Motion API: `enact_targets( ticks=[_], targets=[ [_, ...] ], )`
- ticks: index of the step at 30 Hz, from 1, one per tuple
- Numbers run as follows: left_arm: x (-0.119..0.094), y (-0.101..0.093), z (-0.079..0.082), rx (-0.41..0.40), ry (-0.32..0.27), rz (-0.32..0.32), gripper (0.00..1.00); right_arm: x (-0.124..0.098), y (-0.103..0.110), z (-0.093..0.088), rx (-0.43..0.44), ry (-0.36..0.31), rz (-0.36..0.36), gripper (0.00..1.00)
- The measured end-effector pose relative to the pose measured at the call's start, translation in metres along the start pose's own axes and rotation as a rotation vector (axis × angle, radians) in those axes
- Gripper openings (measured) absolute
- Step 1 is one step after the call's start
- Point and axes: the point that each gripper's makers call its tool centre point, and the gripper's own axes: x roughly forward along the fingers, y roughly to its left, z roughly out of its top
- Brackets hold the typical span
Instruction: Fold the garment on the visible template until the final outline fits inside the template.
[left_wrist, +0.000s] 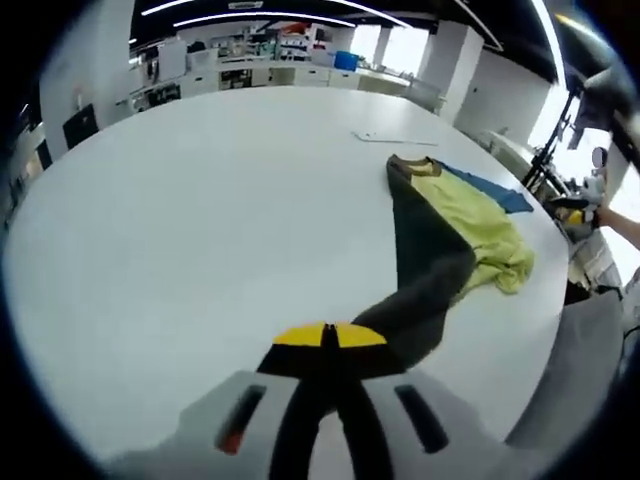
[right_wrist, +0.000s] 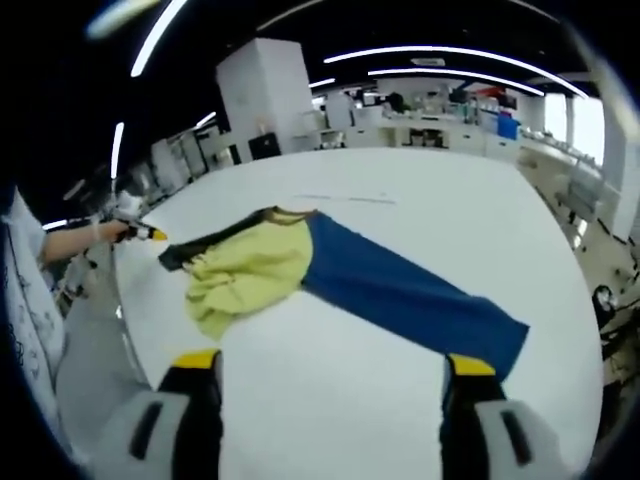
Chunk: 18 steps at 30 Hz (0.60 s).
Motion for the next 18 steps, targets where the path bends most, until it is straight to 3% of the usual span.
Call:
enact_targets(
  ticks=[10,14,18],
  targets=[
    [-0.004,-0.007,0.004,0.057,-0.043,-0.018,0.0,0.004,0.002,0.005,-0.005,-0.001,0.004,0.91],
    [-0.007,-0.011,-0.002,0.075,-0.047,-0.039,0.14,0.004,0.003,0.005,-0.008,0.001,0.005,0.91],
    [-0.009,-0.02,-0.013,0.149,-0.028,-0.051,0.22,0.004,0.003,0.004,-0.009,0.002,0.007,0.91]
  ],
)
